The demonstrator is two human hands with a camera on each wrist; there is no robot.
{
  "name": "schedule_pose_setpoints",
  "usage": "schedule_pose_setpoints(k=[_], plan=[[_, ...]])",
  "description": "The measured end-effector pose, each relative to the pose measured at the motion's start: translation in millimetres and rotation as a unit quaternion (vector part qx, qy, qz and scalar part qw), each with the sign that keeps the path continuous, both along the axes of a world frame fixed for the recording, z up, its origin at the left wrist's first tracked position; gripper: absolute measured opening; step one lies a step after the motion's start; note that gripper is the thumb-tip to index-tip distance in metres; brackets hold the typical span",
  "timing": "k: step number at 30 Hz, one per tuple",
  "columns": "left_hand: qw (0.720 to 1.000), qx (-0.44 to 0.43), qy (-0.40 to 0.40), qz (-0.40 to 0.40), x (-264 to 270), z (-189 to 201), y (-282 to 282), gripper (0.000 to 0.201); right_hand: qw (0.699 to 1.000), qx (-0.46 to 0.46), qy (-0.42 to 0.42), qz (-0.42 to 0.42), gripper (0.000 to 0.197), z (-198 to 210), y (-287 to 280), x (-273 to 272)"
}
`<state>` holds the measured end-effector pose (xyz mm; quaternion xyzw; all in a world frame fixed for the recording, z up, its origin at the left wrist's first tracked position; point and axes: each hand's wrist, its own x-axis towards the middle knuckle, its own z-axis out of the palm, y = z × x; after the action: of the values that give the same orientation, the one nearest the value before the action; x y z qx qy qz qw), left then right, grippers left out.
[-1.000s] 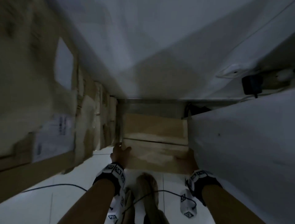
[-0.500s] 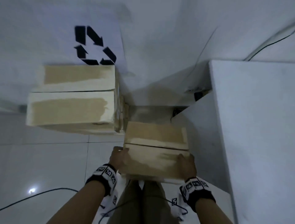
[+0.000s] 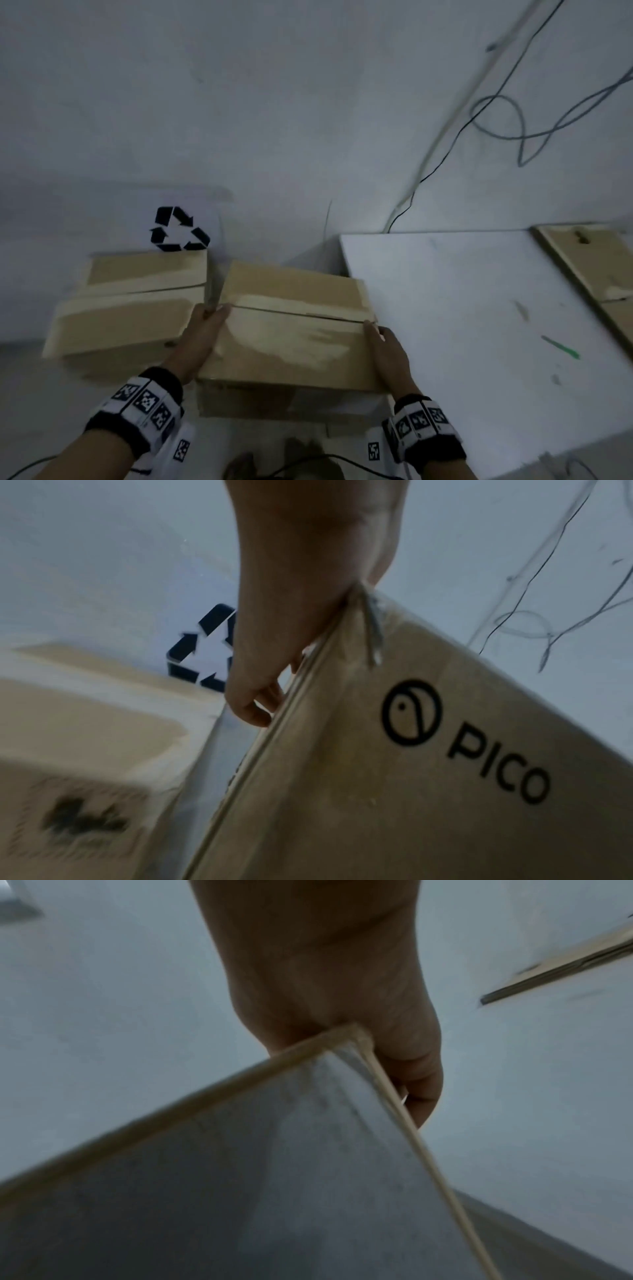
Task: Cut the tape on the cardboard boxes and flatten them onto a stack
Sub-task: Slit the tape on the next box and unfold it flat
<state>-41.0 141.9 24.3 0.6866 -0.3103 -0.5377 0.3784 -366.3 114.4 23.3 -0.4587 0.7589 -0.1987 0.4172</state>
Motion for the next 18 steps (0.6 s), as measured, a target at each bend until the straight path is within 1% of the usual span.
schedule_pose_setpoints(k=[1, 3, 5, 7, 9, 11, 13, 15, 17, 18], plan=[[1.000, -0.026, -0.006, -0.010, -4, 15, -8, 0.030, 1.000, -0.023, -0.001, 0.005, 0.037, 9, -5, -4], [0.996, -0.080, -0.022, -0.021, -14, 40, -26, 0.032, 0.997, -0.071, -0.014, 0.006, 0.028, 25, -16, -15], [0.992, -0.122, -0.023, -0.006, -29, 61, -44, 0.032, 0.993, -0.116, -0.033, -0.005, 0.022, 38, -29, -32], [0.988, -0.154, -0.012, 0.012, -53, 84, -61, 0.025, 0.986, -0.157, -0.052, -0.023, 0.024, 50, -42, -57], [0.982, -0.188, 0.005, 0.013, -81, 105, -73, 0.019, 0.979, -0.190, -0.070, -0.038, 0.025, 62, -56, -87], [0.976, -0.216, 0.002, 0.001, -112, 120, -83, 0.020, 0.973, -0.211, -0.086, -0.042, 0.024, 73, -71, -122], [0.973, -0.229, -0.007, -0.014, -146, 128, -92, 0.027, 0.967, -0.228, -0.100, -0.043, 0.024, 82, -81, -160], [0.972, -0.232, -0.035, -0.031, -186, 131, -98, 0.035, 0.965, -0.238, -0.098, -0.043, 0.025, 86, -90, -202], [0.970, -0.231, -0.068, -0.040, -231, 132, -101, 0.041, 0.967, -0.231, -0.094, -0.043, 0.029, 89, -96, -244], [0.970, -0.227, -0.077, -0.040, -253, 132, -101, 0.043, 0.969, -0.218, -0.105, -0.048, 0.032, 91, -98, -263]])
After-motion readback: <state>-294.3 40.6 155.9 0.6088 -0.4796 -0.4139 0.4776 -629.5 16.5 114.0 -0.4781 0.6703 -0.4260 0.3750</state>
